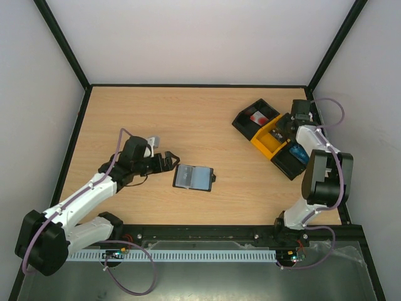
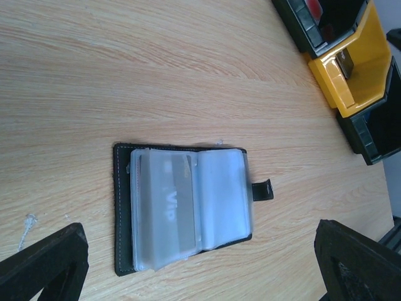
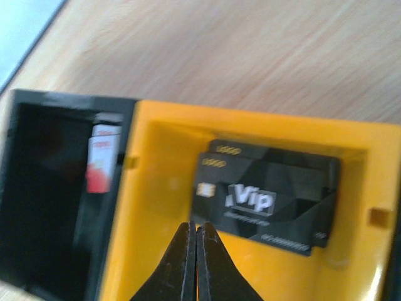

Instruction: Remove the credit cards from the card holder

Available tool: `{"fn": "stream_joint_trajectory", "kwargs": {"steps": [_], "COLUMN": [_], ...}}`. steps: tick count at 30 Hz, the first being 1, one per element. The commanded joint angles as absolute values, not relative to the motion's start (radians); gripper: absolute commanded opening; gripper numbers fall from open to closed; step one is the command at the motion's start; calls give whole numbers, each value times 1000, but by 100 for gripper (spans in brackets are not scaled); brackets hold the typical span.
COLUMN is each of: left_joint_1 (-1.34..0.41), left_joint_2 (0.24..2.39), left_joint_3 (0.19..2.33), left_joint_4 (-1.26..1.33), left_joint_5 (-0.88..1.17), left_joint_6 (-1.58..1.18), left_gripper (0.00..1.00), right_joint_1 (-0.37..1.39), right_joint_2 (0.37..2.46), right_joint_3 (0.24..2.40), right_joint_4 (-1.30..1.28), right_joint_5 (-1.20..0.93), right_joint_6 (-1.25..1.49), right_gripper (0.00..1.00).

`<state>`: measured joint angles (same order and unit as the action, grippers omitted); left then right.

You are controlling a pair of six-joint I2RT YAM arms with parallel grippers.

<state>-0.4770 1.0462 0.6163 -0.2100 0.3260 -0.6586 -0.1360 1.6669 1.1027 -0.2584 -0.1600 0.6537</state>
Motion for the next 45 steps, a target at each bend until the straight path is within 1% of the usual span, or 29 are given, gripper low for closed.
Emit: {"fn": "stream_joint_trajectory", "kwargs": {"steps": [1, 6, 13, 16, 21, 23, 26, 30, 35, 42, 45], "left_joint_1": [-472, -474, -476, -476, -476, -476, -479, -480, -480, -485, -490], "left_joint_2": [1053, 1075, 1151, 1203, 1298, 1333, 1368, 1402, 1444, 1474, 1475], "left_joint_3": [586, 559, 532, 530, 518, 504, 486, 483, 485, 489, 494], "left_joint_4": [-182, -130, -76, -49, 34, 96, 161, 187, 209, 230, 230], "left_joint_5": [363, 410, 416, 424, 471, 524, 553, 542, 540, 553, 551], "left_joint_6": [-667, -679, -692, -699, -723, -745, -775, -782, -772, -774, -774], "left_gripper": [99, 99, 92, 83, 61, 55, 49, 48, 43, 33, 31], "right_joint_1": [-90, -23, 121, 191, 305, 343, 406, 491, 556, 572, 574], "right_joint_2": [1559, 1457, 1288, 1235, 1172, 1152, 1127, 1130, 1167, 1212, 1239], "right_joint_3": [1077, 1010, 856, 796, 690, 642, 572, 489, 452, 402, 381], "right_joint_4": [-274, -264, -194, -164, -113, -83, -35, 54, 110, 163, 194], "right_joint_5": [-206, -281, -343, -348, -361, -378, -380, -364, -349, -353, -364], "right_joint_6": [648, 671, 736, 761, 803, 821, 849, 892, 907, 893, 891], "right_gripper": [3, 8, 20, 24, 25, 26, 26, 26, 27, 29, 28]}}
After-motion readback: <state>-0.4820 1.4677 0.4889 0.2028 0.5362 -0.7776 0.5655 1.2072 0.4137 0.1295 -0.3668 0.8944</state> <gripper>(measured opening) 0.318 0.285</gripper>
